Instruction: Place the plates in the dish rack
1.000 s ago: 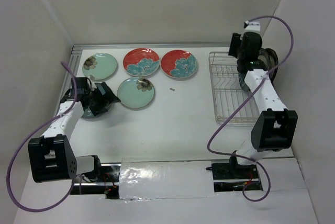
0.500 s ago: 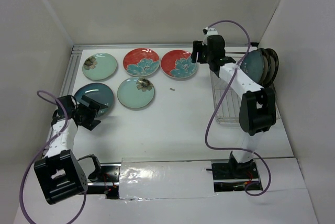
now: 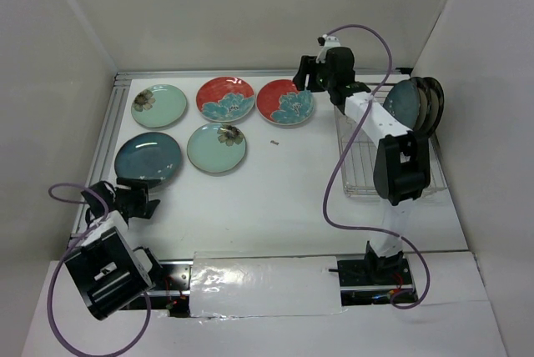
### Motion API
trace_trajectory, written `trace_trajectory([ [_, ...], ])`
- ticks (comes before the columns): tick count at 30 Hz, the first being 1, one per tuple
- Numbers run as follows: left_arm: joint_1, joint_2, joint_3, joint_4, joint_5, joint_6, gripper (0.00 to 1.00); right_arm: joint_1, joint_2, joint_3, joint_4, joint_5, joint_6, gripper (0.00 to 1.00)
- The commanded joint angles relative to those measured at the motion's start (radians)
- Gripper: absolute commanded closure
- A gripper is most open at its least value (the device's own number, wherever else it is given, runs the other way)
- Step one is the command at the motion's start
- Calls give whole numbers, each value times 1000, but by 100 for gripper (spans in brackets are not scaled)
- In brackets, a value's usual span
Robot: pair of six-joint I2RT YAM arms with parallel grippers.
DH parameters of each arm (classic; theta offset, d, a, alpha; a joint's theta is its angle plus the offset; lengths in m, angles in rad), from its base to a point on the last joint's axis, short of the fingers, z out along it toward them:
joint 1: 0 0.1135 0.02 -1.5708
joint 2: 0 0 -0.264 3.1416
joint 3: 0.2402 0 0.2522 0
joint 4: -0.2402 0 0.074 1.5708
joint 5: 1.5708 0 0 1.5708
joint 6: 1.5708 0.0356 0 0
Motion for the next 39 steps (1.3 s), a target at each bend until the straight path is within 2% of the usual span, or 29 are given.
trace_trajectory([
  [1,46,34,-55,194,-3,-74,20,-14,29,56,60,-53,20,28],
  [9,46,134,-46,333,-75,-126,28,-14,58,45,92,-98,48,28],
  [13,46,194,-46,392,-100,-146,36,-14,58,9,104,-107,48,29],
  [20,46,261,0,411,-100,-147,66,-5,58,-1,95,-96,48,29],
  [21,46,261,0,393,-100,-134,74,4,58,-1,86,-96,39,29],
  [25,46,177,0,325,-100,-124,90,13,49,-1,77,-87,28,29],
  [29,46,129,29,217,-89,-90,100,25,28,-10,67,-87,28,30],
  [35,55,68,20,190,-40,-99,100,72,17,8,40,-108,-4,30],
  [39,55,36,100,181,-14,-81,100,95,17,39,26,-177,-13,29],
])
